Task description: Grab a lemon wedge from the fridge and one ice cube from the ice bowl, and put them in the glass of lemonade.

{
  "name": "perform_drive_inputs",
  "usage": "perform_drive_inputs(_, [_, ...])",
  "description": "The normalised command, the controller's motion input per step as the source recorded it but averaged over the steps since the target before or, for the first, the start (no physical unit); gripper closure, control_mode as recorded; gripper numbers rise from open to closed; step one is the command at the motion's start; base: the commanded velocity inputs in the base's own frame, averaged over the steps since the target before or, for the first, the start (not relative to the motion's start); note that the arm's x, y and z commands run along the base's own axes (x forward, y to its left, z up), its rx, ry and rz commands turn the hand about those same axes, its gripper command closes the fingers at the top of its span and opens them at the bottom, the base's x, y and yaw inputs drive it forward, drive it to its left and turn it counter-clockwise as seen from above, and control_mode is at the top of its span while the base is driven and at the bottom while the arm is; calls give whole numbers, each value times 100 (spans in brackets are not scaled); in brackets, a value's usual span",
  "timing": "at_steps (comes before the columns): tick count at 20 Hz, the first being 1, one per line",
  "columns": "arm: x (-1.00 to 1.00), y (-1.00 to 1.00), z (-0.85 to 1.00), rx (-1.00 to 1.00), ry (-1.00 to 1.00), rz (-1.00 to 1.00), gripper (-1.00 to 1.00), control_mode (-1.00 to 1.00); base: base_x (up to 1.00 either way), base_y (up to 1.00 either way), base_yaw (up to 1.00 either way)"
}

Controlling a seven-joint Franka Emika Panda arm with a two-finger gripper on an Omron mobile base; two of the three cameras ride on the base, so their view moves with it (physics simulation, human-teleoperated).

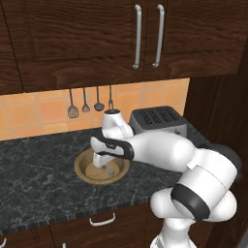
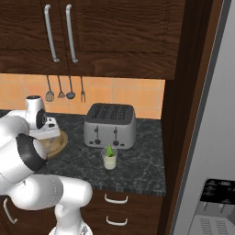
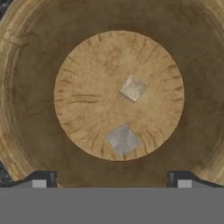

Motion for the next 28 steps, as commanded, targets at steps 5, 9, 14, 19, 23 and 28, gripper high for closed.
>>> perform_drive_inputs(5, [-13,0,-32,-1,0,0,-100,-100,0,0,0])
perform_drive_inputs(9, [0,0,-54,-1,0,0,-100,-100,0,0,0])
perform_drive_inputs(14, [0,-3,-20,0,0,0,-100,-100,0,0,0])
perform_drive_inputs(19, [2,-3,-4,0,0,0,-100,-100,0,0,0])
perform_drive_inputs(23, [10,0,0,0,0,0,-100,-100,0,0,0])
perform_drive_inputs(28, [3,-1,0,0,0,0,-100,-100,0,0,0])
